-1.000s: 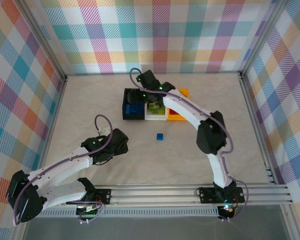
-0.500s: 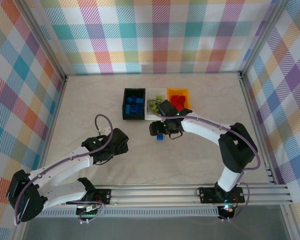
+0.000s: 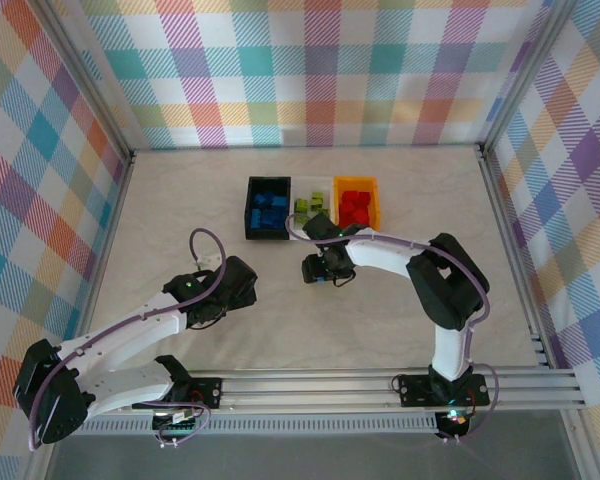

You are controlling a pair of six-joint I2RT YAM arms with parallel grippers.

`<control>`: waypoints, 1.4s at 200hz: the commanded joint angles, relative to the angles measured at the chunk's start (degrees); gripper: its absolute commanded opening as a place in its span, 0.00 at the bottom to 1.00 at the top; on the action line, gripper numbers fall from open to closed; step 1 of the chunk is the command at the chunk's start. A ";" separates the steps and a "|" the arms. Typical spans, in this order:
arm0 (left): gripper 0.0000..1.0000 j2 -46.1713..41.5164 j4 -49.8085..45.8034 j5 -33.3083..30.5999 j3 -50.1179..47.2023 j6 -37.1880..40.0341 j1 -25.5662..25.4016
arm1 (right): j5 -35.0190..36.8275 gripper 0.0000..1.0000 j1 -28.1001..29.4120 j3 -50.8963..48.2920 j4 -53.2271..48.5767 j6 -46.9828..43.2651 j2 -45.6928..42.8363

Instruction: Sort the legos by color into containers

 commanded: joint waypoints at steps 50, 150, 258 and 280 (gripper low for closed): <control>1.00 -0.17 -1.02 -0.12 0.54 0.29 0.78 | 2.19 0.38 0.90 1.96 0.34 -0.26 -0.06; 1.00 -0.57 -1.54 -0.30 0.12 -0.21 0.98 | -3.19 0.33 1.60 12.47 3.03 -6.49 -3.66; 1.00 -1.86 -4.07 -0.43 0.52 -0.91 1.01 | 0.35 0.33 -0.19 49.93 -5.58 -6.88 20.68; 1.00 -2.52 -4.44 -0.58 0.54 -0.95 1.01 | 0.37 0.46 -0.76 54.12 -6.56 -6.78 23.59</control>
